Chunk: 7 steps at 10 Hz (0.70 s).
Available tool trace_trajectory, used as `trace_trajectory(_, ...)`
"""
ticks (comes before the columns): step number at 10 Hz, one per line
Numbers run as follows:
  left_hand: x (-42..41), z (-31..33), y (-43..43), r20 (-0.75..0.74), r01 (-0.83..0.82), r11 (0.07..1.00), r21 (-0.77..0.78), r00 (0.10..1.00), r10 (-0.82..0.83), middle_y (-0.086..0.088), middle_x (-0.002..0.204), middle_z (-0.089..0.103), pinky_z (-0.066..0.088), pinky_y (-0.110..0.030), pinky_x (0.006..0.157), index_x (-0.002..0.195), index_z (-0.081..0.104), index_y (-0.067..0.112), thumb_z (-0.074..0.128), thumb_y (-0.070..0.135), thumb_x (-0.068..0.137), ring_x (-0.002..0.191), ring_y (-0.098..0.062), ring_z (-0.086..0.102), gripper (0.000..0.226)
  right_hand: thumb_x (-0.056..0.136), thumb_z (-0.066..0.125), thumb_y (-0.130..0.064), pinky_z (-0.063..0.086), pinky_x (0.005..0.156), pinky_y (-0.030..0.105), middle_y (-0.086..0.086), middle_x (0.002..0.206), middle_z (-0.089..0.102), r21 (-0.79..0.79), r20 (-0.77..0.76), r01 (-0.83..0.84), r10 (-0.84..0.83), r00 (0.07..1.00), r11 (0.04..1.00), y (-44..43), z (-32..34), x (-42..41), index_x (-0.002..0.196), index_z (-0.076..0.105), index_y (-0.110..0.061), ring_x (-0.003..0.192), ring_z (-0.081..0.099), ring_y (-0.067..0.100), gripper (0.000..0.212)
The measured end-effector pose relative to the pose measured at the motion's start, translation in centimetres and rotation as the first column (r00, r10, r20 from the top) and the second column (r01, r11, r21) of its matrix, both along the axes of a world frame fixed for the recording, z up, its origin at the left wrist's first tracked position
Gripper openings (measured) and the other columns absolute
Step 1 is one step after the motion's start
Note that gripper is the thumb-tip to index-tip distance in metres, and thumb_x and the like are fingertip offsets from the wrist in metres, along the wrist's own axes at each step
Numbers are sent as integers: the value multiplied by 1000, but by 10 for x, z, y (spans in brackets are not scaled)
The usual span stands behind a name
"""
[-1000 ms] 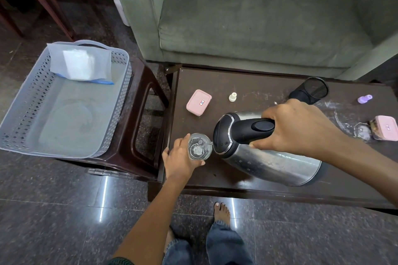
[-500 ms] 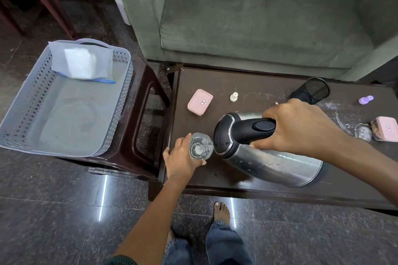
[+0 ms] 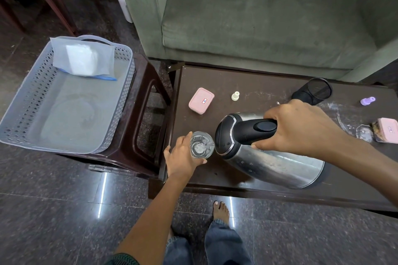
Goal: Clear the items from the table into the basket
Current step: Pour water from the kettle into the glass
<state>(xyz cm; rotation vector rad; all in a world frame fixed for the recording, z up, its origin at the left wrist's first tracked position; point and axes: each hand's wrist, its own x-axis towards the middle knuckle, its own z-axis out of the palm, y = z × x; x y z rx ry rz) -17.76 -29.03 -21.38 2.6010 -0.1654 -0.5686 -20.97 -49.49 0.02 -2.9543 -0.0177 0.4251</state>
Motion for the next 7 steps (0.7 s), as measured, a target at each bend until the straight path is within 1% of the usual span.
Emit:
trace_trajectory(2,0,-1,0,3,-3,1000,-3,1000,3,6,138,45,21,-42,111,141,31,27,79,46,61,122,-13,50,95,58,66,-53,21,44,25,-2,50,45,1,8,0,0,1000,1000,0,-2,-1,48,37,-20,56,49,28,45)
trace_trajectory(4,0,-2,1,-1,-5,1000,-9,1000,5,6,138,45,20,-43,112,141,31,27,79,46,61,123,-13,49,95,59,67,-53,20,44,25,-3,47,43,4,14,0,0,1000,1000,1,-3,0,47,36,-20,55,48,28,46)
trace_trajectory(5,0,-1,1,-2,-1,1000,-5,1000,1,7,139,44,20,-42,112,141,30,28,79,46,62,124,-12,48,95,59,67,-53,19,44,24,-3,47,42,0,11,5,-5,1000,1000,1,-3,0,47,36,-20,53,46,26,46)
trace_trajectory(7,-1,-1,0,-7,-8,1000,-9,1000,8,7,139,43,18,-41,112,142,30,28,79,45,62,124,-12,48,95,59,68,-51,18,44,25,-3,46,39,-4,3,31,-31,1000,1000,1,-2,-1,46,34,-19,46,37,16,48)
